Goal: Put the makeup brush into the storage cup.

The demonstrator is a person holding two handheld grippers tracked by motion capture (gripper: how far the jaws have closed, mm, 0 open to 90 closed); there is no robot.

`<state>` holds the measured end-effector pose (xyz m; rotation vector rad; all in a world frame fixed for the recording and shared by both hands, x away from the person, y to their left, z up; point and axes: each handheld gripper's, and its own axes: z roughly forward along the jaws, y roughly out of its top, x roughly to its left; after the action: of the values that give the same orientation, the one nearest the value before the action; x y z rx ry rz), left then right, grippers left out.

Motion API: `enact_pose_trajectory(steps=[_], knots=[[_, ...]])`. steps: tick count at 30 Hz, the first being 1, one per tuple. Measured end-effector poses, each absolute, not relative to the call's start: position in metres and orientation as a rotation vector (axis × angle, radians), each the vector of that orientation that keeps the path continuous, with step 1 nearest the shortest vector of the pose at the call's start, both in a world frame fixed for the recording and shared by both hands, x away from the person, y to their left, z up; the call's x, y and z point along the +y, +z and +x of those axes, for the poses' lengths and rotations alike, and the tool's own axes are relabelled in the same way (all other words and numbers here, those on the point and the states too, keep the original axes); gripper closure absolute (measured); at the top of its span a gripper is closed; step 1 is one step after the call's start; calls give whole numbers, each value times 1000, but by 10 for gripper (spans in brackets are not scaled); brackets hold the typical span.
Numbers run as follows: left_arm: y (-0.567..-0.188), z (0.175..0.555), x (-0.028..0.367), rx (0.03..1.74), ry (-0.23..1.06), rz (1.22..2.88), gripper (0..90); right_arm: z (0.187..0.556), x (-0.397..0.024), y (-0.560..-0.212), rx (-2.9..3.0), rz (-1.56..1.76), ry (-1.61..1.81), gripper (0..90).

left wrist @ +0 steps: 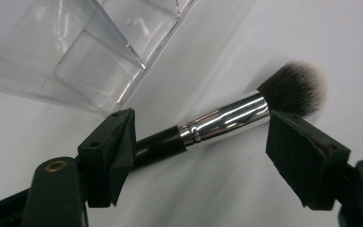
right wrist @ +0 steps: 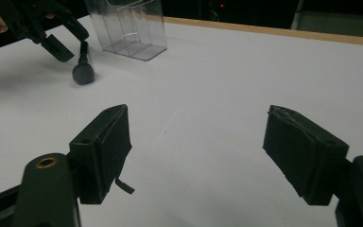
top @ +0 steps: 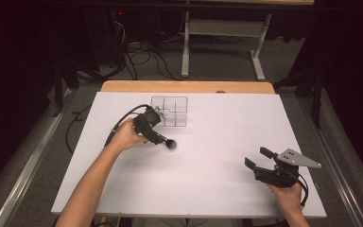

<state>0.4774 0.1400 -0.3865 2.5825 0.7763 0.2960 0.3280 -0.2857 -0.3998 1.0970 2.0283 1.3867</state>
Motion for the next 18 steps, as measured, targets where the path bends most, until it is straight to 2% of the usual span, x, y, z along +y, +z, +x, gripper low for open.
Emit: enact_pose_trajectory(steps=[18], knots=[[-394, 481, 140, 753, 281, 2598, 263, 328, -286, -400, 2039, 1084, 1403, 254]])
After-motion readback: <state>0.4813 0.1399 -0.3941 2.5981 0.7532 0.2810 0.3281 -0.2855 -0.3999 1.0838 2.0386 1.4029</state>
